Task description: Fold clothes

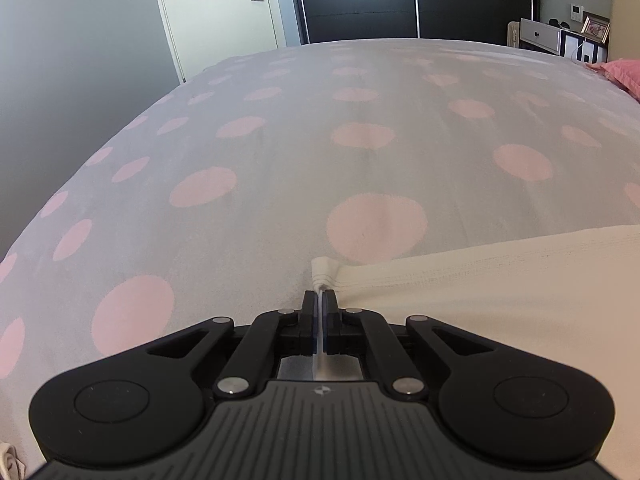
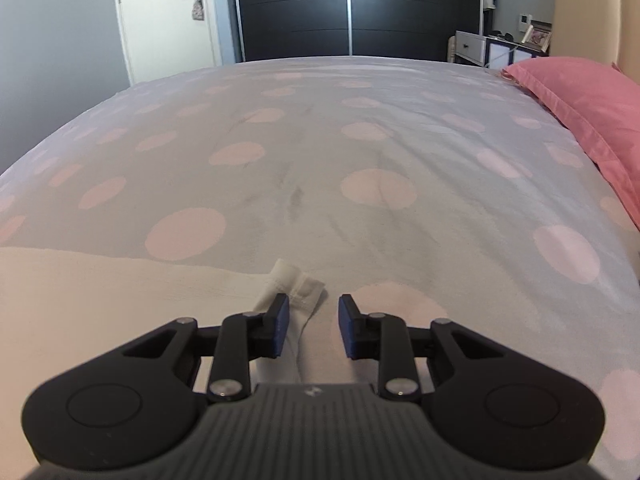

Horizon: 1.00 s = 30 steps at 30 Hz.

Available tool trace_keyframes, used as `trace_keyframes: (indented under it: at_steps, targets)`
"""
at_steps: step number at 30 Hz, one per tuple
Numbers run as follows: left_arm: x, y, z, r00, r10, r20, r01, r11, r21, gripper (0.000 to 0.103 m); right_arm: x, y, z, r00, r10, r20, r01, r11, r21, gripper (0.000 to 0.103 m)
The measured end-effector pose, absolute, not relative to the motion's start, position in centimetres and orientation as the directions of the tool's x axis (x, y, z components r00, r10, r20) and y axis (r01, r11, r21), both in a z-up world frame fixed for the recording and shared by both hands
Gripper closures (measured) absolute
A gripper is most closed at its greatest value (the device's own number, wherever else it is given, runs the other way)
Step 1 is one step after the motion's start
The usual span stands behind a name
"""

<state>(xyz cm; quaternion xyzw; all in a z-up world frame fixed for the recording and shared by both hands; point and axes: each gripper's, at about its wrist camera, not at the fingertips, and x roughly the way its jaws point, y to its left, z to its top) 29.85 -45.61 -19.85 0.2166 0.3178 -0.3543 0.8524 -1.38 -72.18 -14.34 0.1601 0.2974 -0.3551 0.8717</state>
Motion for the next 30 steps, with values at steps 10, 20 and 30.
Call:
trace_keyframes:
  at_steps: [10, 20, 30]
  targets:
    - [29.9, -45.6, -20.1, 0.546, -0.469, -0.694, 0.744, 0.652, 0.144, 0.102, -0.2, -72.8, -14.9, 0.59, -0.474, -0.654, 0.71, 0.691, 0.139, 0.073]
    - [29.8, -45.5, -20.1, 0.546, -0.479, -0.687, 0.757, 0.634, 0.159, 0.102, -0.6, -74.2, -14.4, 0.481, -0.583, -0.654, 0.775, 0.632, 0.007, 0.097]
    - [30.7, -43.8, -18.8, 0.531, -0.525, -0.665, 0.742, 0.667, 0.067, 0.078, -5.5, -76.7, -13.4, 0.509, -0.542, -0.668, 0.805, 0.574, 0.147, 0.086]
